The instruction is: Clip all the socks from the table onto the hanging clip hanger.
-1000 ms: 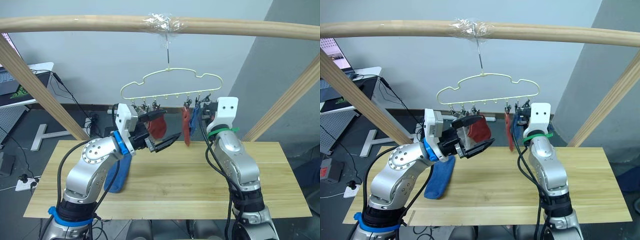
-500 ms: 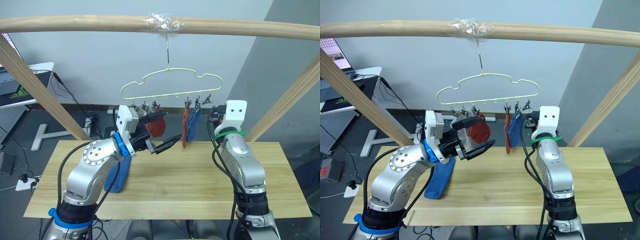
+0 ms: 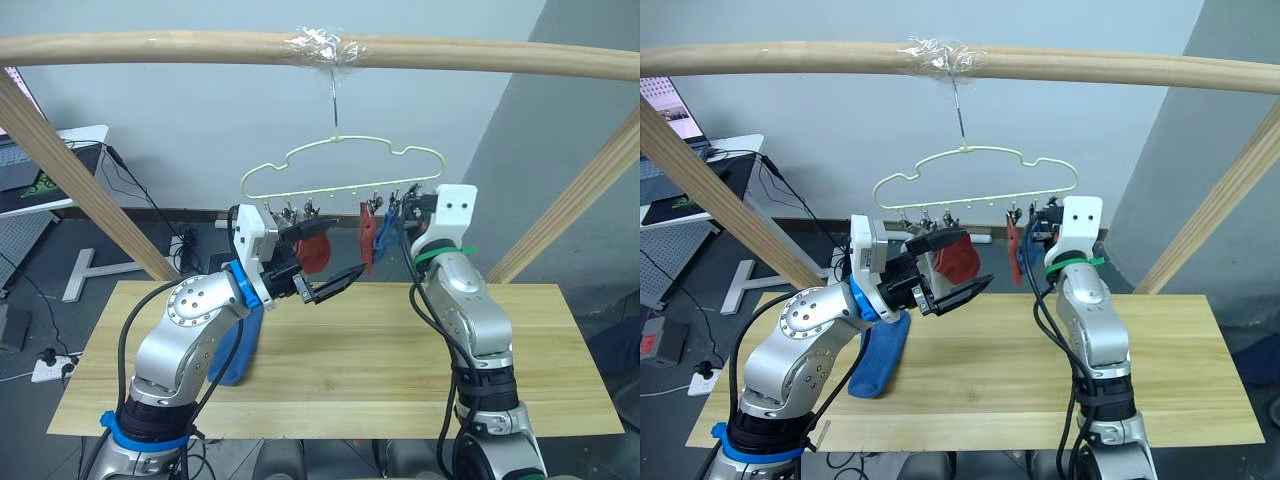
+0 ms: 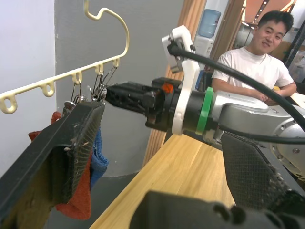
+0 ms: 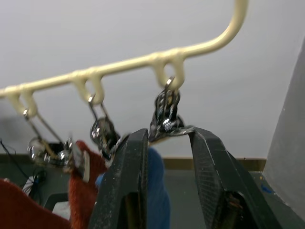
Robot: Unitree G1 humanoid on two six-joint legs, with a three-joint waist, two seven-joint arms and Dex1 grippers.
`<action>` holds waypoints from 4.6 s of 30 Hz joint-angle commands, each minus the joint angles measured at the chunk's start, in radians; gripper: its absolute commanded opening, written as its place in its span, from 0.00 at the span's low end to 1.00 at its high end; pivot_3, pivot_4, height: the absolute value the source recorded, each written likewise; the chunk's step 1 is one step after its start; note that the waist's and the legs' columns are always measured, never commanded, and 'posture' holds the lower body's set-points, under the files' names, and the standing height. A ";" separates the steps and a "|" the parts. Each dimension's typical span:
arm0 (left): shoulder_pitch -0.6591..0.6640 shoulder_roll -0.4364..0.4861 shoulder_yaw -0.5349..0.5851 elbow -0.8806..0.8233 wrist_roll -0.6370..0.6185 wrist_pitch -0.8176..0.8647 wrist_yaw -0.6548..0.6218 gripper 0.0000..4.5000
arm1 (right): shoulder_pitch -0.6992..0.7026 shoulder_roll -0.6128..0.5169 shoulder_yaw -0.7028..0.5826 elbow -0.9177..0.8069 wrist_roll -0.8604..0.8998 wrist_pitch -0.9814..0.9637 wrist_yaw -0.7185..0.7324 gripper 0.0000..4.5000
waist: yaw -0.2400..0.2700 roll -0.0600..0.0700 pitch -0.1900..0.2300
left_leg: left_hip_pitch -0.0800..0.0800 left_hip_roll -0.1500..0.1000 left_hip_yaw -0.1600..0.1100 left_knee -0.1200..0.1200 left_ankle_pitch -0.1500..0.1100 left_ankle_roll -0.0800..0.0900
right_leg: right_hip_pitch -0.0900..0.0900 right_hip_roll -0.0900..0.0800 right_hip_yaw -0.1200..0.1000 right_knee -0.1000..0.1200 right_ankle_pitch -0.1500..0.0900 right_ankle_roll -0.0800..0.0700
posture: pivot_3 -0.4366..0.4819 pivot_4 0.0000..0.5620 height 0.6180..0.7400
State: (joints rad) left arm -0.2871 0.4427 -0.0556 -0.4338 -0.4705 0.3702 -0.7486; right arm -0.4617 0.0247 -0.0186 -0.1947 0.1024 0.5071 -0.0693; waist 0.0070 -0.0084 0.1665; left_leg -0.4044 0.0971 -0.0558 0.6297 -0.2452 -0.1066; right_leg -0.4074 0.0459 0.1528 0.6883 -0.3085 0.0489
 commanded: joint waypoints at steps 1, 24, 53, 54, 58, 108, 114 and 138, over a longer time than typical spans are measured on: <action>0.002 -0.002 0.006 -0.040 -0.013 -0.007 0.006 1.00 | -0.024 -0.003 -0.018 -0.015 -0.003 -0.045 -0.005 0.31 | 0.000 0.000 0.000 | 0.000 0.000 0.000 0.000 0.000 0.000 | 0.000 0.000 0.000 0.000 0.000 0.000 | 0.61 0.28 1.00; 0.006 -0.008 -0.001 -0.027 -0.008 -0.018 -0.001 1.00 | 0.087 -0.023 0.012 -0.156 -0.022 0.050 0.017 0.31 | -0.008 0.000 0.000 | 0.001 0.000 0.001 0.000 0.000 0.000 | 0.000 0.000 0.001 0.001 0.000 0.000 | 0.58 0.29 1.00; -0.013 0.000 0.009 -0.028 -0.007 -0.017 0.000 1.00 | 0.082 0.035 0.049 -0.165 -0.042 0.053 -0.006 0.31 | -0.008 0.000 0.001 | 0.001 0.000 0.001 0.000 0.000 0.000 | 0.000 0.000 0.001 0.001 0.000 0.000 | 0.59 0.31 1.00; -0.015 0.001 0.009 -0.030 -0.007 -0.015 0.002 1.00 | 0.074 0.039 0.052 -0.155 -0.043 0.051 -0.006 0.31 | -0.008 0.000 0.001 | 0.001 0.000 0.001 0.000 0.000 0.000 | 0.000 0.000 0.001 0.001 0.000 0.000 | 0.59 0.31 1.00; -0.015 0.003 0.010 -0.039 -0.010 -0.010 0.004 1.00 | 0.050 0.046 0.047 -0.121 -0.048 0.038 -0.008 0.31 | -0.008 0.000 0.001 | 0.001 0.000 0.001 0.000 0.000 0.000 | 0.000 0.000 0.001 0.001 0.000 0.000 | 0.60 0.30 1.00; 0.018 0.017 0.018 -0.059 -0.017 -0.018 -0.005 1.00 | 0.006 0.049 0.049 -0.055 -0.078 -0.035 -0.015 0.58 | -0.003 0.000 0.000 | 0.001 0.000 0.001 0.000 0.000 0.000 | 0.000 0.000 0.001 0.001 0.000 0.000 | 0.62 0.26 1.00; 0.020 0.018 0.019 -0.060 -0.017 -0.017 -0.004 1.00 | 0.003 0.050 0.047 -0.049 -0.079 -0.035 -0.018 0.99 | -0.002 0.000 0.000 | 0.001 0.000 0.001 0.000 0.000 0.000 | 0.000 0.000 0.001 0.001 0.000 0.000 | 0.63 0.27 1.00; 0.024 0.017 0.018 -0.060 -0.015 -0.018 -0.001 1.00 | -0.017 0.060 0.041 -0.008 -0.080 -0.051 -0.025 0.81 | 0.000 0.000 0.000 | 0.001 0.000 0.001 0.000 0.000 0.000 | 0.000 0.000 0.001 0.001 0.000 0.000 | 0.63 0.29 1.00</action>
State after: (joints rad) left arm -0.2636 0.4555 -0.0539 -0.4611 -0.4710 0.3637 -0.7528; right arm -0.4533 0.0792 0.0224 -0.1876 0.0227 0.4871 -0.0914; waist 0.0066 -0.0084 0.1669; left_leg -0.4030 0.0971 -0.0550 0.6293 -0.2452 -0.1066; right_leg -0.4074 0.0460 0.1536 0.6896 -0.3087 0.0489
